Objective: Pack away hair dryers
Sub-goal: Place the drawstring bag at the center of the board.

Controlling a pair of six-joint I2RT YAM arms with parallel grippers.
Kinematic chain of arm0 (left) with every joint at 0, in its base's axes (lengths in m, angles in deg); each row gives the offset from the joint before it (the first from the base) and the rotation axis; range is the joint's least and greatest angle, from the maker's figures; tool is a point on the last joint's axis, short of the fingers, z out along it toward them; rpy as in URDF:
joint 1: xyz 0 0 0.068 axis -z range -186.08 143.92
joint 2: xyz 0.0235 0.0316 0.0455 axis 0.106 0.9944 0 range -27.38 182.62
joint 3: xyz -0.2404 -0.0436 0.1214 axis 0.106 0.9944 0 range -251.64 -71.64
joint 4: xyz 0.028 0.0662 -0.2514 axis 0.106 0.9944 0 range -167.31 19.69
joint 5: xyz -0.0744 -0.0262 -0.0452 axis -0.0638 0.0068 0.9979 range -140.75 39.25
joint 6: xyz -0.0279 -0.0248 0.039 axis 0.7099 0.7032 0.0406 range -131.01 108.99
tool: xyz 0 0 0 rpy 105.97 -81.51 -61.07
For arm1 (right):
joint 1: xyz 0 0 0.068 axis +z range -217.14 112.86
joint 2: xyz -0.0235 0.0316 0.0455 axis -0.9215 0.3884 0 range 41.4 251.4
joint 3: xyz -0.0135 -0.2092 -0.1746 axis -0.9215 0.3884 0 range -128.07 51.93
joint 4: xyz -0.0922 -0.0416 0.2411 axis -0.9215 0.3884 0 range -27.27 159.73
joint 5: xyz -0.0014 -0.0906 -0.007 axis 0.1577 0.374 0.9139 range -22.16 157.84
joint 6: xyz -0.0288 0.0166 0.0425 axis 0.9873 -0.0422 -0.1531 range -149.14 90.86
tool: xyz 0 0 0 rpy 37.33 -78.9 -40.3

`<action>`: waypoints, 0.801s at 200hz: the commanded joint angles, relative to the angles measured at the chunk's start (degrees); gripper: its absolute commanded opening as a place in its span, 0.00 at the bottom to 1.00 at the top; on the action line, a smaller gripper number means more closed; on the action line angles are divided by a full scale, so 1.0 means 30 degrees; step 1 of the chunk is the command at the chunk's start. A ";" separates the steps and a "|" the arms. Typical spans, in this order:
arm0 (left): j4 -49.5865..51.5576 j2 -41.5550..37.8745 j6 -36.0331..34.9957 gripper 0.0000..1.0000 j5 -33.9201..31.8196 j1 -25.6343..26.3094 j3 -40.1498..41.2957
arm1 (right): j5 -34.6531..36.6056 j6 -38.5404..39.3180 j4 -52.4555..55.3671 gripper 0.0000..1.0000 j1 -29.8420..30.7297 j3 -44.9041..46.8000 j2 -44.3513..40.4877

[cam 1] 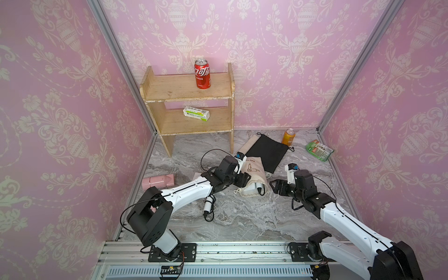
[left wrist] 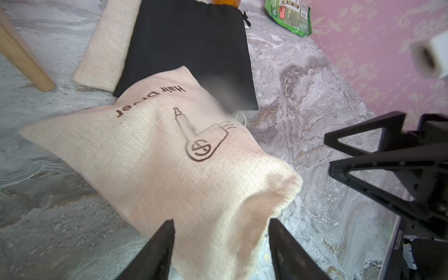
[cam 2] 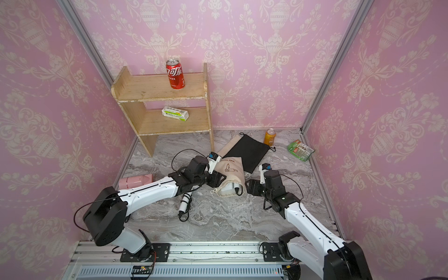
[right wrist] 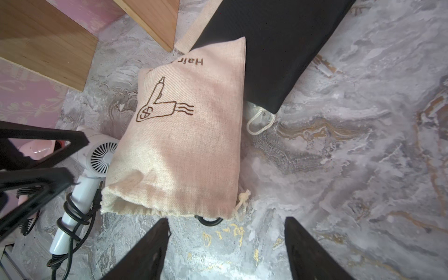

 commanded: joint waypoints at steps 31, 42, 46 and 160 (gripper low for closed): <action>0.2952 -0.2725 0.4294 0.65 0.0456 -0.0127 0.1378 | -0.0070 -0.0345 -0.0372 0.75 0.0208 -0.1174 0.1405; 0.3046 -0.3393 0.5735 0.65 0.1162 -0.0127 0.1622 | 0.0053 -0.0430 -0.0365 0.74 0.0240 -0.1304 0.1572; 0.3162 -0.3623 0.6242 0.65 0.1404 -0.0141 0.1674 | 0.0153 -0.0475 -0.0354 0.74 0.0230 -0.1340 0.1620; 0.1335 -0.3985 1.4119 0.57 0.3584 -0.0864 0.4266 | 0.0058 -0.1196 -0.0409 0.69 0.0204 -0.3041 0.3973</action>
